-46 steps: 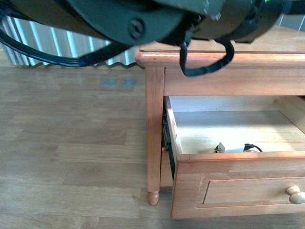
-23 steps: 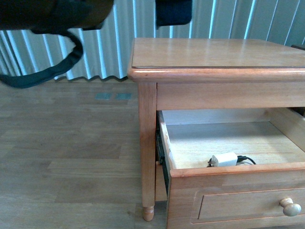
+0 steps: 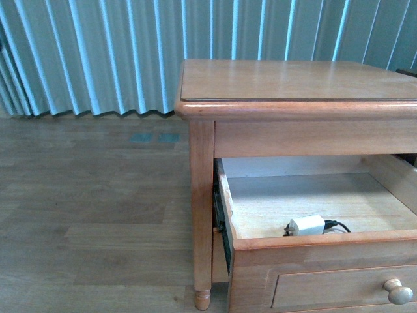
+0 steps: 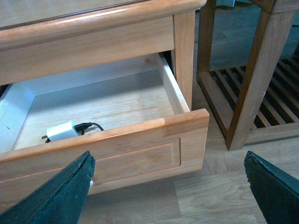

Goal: Put charger into drawer

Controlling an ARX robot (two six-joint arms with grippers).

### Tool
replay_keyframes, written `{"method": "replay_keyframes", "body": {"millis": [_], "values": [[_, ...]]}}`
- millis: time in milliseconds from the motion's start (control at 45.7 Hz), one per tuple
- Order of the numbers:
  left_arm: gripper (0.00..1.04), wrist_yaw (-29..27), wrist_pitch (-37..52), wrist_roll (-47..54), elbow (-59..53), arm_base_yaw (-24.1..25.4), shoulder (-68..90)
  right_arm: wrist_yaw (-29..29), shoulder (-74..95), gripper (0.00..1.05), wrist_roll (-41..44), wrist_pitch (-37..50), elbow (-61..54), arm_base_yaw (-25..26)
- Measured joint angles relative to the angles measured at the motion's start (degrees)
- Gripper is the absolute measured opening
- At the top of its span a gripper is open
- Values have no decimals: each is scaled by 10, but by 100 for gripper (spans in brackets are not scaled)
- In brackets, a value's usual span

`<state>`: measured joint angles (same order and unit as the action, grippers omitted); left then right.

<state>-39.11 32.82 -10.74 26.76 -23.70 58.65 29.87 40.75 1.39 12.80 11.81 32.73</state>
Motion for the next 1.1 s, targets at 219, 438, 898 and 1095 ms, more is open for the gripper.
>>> {"method": "replay_keyframes", "body": {"millis": [219, 438, 898, 1095], "values": [[99, -46, -72, -45, -62, 28, -97, 0, 0, 96, 0, 0, 0, 0], [97, -16, -71, -38, -65, 38, -107, 0, 0, 96, 0, 0, 0, 0], [25, 308, -65, 96, -180, 151, -235, 0, 0, 96, 0, 0, 0, 0], [4, 377, -94, 101, -215, 205, -296, 0, 0, 96, 0, 0, 0, 0]]}}
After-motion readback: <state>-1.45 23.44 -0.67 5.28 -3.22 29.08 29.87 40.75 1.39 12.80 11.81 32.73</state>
